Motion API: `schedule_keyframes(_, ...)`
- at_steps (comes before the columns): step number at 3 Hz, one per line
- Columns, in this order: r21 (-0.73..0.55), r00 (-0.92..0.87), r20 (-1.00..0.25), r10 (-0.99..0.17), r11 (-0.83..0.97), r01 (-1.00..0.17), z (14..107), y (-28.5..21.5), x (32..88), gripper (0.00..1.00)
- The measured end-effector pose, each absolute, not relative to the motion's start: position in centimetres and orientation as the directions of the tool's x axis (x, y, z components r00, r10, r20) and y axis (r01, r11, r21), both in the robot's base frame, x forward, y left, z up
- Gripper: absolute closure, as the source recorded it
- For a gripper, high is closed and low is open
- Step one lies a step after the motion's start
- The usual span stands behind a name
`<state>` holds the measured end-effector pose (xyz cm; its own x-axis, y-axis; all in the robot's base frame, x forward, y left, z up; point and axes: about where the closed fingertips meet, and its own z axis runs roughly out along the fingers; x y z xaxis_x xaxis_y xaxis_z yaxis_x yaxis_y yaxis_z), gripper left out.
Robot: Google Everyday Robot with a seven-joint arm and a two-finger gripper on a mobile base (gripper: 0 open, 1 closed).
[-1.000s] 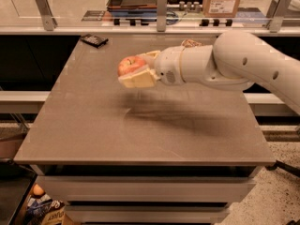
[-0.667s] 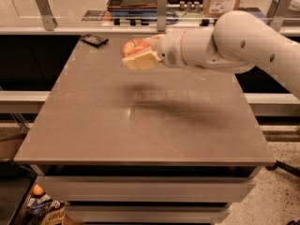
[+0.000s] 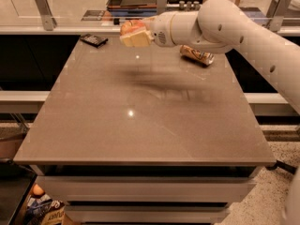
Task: Move apple near rxbar chocolate
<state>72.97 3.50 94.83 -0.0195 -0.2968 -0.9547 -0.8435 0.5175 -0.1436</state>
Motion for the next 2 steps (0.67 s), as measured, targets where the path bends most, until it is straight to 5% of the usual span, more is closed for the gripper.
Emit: schedule_keyframes(2, -0.153, -0.043, -0.945, -0.325, 0.553, -0.819, 92.1, 7.2, 79.7, 1.0)
